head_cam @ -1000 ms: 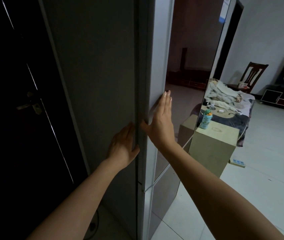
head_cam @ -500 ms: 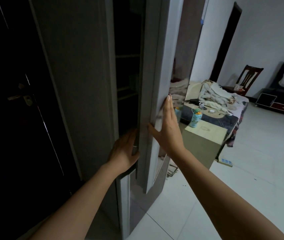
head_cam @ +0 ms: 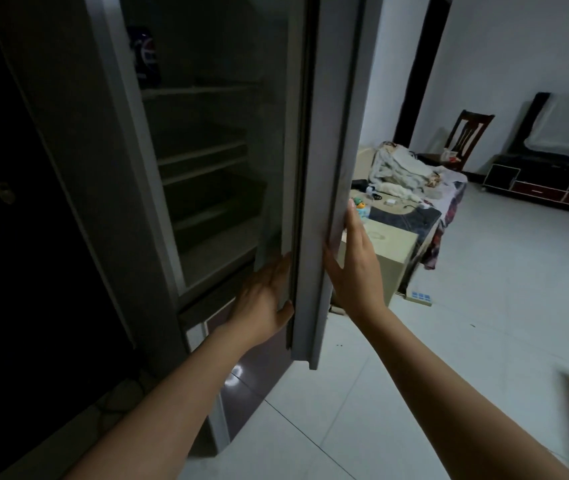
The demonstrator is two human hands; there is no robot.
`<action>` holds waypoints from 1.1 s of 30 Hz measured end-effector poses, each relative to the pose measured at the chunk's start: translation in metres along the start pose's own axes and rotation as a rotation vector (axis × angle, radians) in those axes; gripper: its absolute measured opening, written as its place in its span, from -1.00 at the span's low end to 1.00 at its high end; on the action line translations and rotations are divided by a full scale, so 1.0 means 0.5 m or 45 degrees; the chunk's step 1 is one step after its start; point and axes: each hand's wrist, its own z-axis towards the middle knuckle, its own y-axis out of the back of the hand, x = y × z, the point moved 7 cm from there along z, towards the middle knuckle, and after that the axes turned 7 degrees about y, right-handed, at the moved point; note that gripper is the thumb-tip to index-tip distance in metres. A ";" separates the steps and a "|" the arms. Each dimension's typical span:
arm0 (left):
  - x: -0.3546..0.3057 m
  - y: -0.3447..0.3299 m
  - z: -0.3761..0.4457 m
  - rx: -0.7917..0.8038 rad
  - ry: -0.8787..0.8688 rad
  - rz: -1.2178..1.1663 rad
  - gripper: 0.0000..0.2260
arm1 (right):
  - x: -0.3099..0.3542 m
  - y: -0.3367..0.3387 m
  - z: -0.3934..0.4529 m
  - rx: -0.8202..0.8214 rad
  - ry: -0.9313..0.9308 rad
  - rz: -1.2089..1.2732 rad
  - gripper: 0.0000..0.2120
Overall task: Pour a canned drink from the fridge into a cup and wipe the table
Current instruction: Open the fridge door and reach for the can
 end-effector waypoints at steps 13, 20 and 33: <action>-0.196 -0.137 0.070 0.217 -0.190 0.070 -0.27 | -0.217 0.142 -0.070 -0.103 -0.306 0.029 -0.35; -0.285 -0.208 0.129 0.273 -0.352 0.139 -0.27 | -0.311 0.184 -0.090 -0.110 -0.366 -0.098 -0.35; -0.415 -0.323 0.273 0.293 -0.586 0.111 -0.33 | -0.530 0.249 -0.055 -0.195 -0.519 -0.232 -0.37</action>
